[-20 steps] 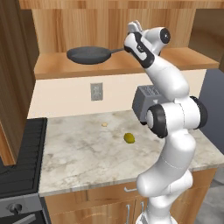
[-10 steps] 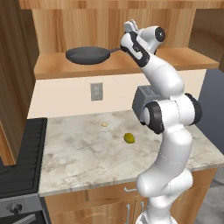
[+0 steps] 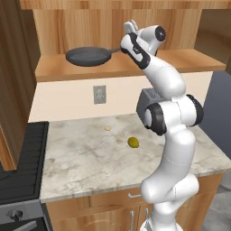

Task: Pick the pan from the cabinet and place it on the stove. Then turn on the stove burner for the pan.

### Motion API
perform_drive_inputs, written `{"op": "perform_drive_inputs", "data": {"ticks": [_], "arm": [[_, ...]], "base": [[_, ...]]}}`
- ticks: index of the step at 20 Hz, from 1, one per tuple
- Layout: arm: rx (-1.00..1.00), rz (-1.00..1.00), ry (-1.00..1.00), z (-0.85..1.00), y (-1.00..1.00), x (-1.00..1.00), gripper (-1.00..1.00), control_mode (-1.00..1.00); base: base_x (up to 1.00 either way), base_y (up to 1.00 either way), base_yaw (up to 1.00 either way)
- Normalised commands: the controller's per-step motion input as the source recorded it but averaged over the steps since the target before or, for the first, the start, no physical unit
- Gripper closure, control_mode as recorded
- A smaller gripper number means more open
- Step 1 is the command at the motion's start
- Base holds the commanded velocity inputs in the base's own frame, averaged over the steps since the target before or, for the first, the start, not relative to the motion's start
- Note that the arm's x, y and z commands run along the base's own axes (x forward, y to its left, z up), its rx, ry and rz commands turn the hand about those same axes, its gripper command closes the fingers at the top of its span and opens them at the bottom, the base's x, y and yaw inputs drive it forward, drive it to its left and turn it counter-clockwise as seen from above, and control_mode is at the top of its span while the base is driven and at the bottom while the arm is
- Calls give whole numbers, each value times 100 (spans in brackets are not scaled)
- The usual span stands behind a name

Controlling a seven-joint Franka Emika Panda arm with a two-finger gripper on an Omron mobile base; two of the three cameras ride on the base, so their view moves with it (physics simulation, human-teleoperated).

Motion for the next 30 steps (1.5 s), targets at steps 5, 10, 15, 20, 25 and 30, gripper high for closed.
{"op": "perform_drive_inputs", "data": {"ticks": [5,10,15,20,25,30], "arm": [[2,0,0,-22,16,24,100,-100],[1,0,0,-19,16,19,100,-100],[2,0,0,-16,15,14,100,-100],[3,0,-1,-18,8,3,100,-100],[3,0,-6,-12,3,-1,100,-100],[2,0,-15,-13,4,-27,100,-100]], "base": [[0,0,0],[0,0,0],[0,0,0],[0,0,0],[0,0,0],[0,0,0]]}}
